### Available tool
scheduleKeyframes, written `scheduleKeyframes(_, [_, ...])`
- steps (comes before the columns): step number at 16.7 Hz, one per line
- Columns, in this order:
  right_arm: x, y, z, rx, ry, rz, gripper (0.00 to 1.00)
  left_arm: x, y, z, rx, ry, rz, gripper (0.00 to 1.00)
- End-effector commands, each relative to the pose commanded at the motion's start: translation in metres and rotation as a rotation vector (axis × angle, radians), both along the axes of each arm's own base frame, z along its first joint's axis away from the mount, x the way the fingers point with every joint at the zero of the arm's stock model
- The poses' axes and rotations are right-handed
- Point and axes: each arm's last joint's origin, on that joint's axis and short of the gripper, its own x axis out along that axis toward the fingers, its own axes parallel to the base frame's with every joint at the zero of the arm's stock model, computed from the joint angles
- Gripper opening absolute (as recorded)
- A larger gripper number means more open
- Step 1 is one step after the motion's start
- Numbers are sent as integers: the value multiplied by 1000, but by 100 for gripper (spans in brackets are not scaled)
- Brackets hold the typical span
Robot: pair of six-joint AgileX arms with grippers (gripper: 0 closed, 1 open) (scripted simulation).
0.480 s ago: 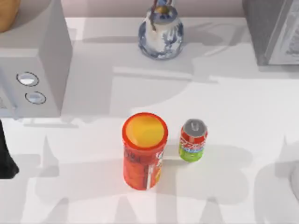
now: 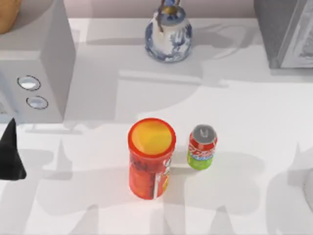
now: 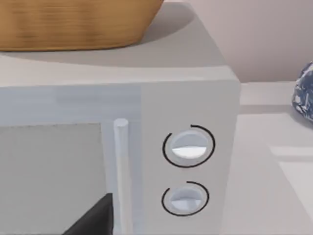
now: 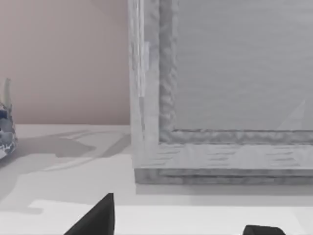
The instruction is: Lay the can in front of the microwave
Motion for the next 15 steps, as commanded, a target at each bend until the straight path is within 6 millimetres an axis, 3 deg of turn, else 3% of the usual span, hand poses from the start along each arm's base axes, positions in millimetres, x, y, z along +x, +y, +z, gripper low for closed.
scheduleKeyframes(4, [0,0,0,0,0,0,100,25,-20,59,33,235,-131,100])
scheduleKeyframes(7, [0,0,0,0,0,0,100,66,-51,100,94,456,-240,100])
scheduleKeyframes(9, [0,0,0,0,0,0,100,101,-82,118,152,610,-310,100])
scheduleKeyframes(12, [0,0,0,0,0,0,100,152,-143,121,263,834,-403,100])
scheduleKeyframes(15, [0,0,0,0,0,0,100,189,-211,99,388,1031,-474,100])
